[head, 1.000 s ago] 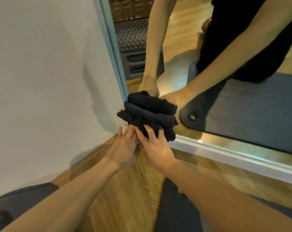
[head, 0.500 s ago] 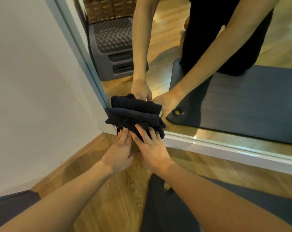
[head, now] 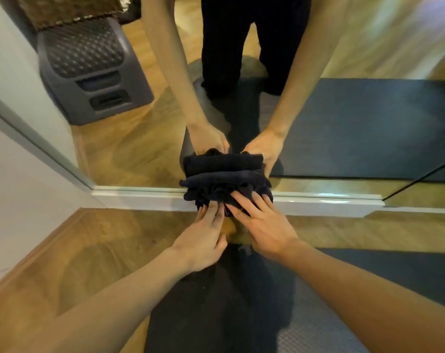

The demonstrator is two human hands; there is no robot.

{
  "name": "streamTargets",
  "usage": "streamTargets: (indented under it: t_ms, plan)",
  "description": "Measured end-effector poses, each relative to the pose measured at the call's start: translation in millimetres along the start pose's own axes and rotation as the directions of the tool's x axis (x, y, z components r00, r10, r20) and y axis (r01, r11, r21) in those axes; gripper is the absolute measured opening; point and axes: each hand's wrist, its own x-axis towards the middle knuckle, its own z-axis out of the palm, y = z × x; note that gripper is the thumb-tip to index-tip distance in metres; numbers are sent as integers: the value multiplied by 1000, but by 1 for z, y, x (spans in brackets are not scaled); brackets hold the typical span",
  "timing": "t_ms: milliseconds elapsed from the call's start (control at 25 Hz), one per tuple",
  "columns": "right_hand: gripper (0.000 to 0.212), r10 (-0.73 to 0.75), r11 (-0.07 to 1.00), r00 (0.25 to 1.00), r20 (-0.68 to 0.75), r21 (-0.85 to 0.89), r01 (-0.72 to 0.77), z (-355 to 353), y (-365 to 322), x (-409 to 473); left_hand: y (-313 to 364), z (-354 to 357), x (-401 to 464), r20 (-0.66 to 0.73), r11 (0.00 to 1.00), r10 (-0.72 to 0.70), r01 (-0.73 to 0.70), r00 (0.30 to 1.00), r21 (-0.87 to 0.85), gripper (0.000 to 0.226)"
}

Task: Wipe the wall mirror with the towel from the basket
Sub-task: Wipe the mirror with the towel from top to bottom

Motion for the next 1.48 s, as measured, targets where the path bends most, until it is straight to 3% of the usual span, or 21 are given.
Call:
streamTargets:
  t_ms: [280, 480, 720, 880, 1000, 1240, 1360, 1480]
  plan:
    - [116, 132, 981, 989, 60, -154, -121, 2, 102, -101, 98, 37, 61, 101, 969, 194, -207, 976, 136, 76]
    - [109, 243, 964, 957, 158, -146, -220, -1, 151, -149, 166, 48, 92, 144, 951, 220, -245, 965, 190, 75]
    - [115, 360, 922, 928, 100, -191, -337, -12, 194, -195, 235, 50, 119, 170, 919, 261, -299, 950, 256, 75]
    - [111, 348, 919, 930, 119, -241, -313, -40, 206, -203, 283, 39, 114, 150, 925, 233, -267, 961, 272, 81]
    - [105, 334, 902, 942, 35, -303, -308, -75, 217, -207, 319, 21, 103, 112, 953, 197, -217, 974, 212, 80]
    - [106, 321, 870, 943, -88, -366, -330, -147, 237, -216, 359, -34, 82, -73, 921, 299, -268, 951, 282, 72]
    - [101, 312, 856, 936, -161, -380, -350, -208, 238, -210, 377, -87, 68, -165, 919, 338, -287, 927, 269, 77]
    - [100, 234, 849, 939, -253, -417, -324, -291, 245, -201, 402, -148, 57, -171, 916, 310, -246, 935, 317, 82]
